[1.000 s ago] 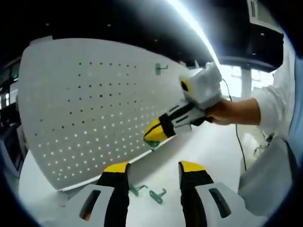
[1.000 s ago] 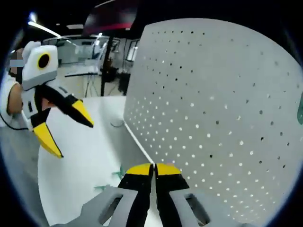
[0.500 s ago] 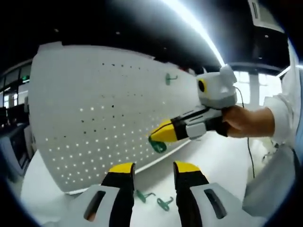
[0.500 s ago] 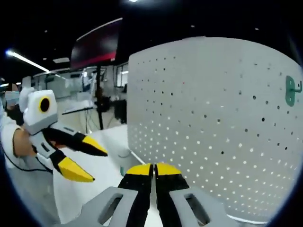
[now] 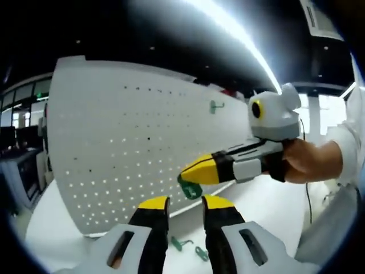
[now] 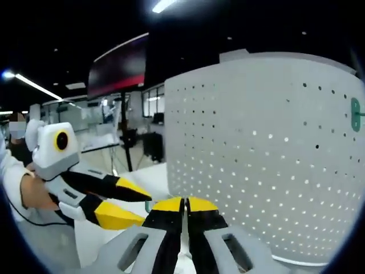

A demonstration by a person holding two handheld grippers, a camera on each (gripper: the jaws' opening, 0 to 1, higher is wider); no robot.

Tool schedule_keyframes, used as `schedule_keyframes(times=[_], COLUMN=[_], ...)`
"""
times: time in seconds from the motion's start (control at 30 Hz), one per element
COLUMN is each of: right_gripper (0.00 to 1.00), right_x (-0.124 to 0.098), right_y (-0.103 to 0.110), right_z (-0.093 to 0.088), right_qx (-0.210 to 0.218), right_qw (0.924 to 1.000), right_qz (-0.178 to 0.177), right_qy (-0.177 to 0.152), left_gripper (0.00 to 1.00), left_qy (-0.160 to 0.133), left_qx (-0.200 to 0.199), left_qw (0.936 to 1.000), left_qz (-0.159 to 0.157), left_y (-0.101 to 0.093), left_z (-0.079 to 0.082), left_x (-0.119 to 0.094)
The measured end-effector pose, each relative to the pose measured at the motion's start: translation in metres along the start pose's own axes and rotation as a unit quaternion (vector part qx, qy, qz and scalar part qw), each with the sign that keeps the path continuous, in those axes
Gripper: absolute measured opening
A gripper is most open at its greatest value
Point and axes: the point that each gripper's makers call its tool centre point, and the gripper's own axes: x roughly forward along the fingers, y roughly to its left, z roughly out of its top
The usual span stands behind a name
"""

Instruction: Insert the hook assembly into the mounting plate slot until the hook locks in place.

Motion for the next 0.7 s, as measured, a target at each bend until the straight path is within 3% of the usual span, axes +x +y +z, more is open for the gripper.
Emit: schedule_keyframes(times=[0.7], right_gripper=[0.0], right_x=[0.002], right_y=[0.025], right_z=[0.005], right_qx=[0.012], right_qw=[0.9996], right_qz=[0.024], right_qy=[-0.009], left_gripper=[0.12], left_qy=[-0.006], left_qx=[0.018], left_qw=[0.9997], left_qz=[0.012], left_y=[0.003], left_z=[0.002], left_x=[0.001])
